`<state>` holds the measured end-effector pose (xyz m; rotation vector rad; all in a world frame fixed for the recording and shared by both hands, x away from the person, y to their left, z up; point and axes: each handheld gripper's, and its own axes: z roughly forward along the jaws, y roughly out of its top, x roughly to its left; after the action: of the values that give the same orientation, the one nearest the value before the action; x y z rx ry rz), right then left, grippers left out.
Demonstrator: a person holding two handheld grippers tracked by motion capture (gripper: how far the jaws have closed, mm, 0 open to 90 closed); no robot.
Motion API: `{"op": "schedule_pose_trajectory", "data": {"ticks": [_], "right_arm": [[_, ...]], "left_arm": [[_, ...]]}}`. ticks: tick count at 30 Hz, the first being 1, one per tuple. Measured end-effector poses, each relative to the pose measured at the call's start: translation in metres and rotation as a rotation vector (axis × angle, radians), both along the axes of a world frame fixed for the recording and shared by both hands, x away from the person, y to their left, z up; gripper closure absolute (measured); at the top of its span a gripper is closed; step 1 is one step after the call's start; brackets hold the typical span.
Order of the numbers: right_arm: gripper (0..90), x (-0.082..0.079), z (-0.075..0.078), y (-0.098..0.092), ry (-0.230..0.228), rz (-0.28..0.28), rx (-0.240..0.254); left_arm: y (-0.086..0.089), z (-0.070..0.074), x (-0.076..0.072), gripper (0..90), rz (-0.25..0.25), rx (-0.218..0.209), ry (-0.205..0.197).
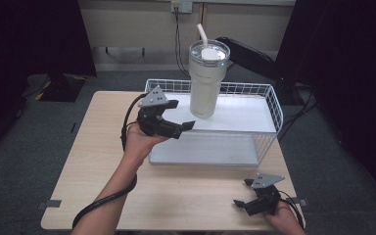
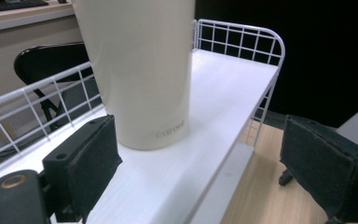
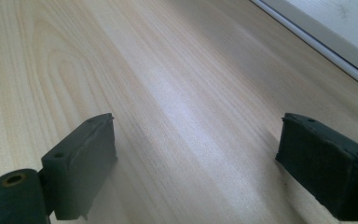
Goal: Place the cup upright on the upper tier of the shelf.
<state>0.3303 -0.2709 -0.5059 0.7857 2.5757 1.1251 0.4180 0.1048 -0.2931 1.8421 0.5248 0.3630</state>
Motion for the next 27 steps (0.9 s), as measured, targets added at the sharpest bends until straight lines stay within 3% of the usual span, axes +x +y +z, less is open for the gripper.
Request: {"op": "schedule_pose_trajectory", "data": {"ticks": [16,20,27], "right_arm": [[10.6,0.000,0.000,0.000,0.000,0.002,-0.001],[10.6,0.000,0.000,0.000,0.000,0.002,-0.001],[10.6,0.000,0.000,0.000,-0.001,0.002,-0.002]], "left_arm": [[0.009,-0.021,-0.023,13.0,-0.032,0.014,0.003],[0.010,-0.030,-0.028,13.5,-0.046,0.036,0.011],[0.015,-0.048,-0.034,14.2,-0.051,0.021,0.033]]}}
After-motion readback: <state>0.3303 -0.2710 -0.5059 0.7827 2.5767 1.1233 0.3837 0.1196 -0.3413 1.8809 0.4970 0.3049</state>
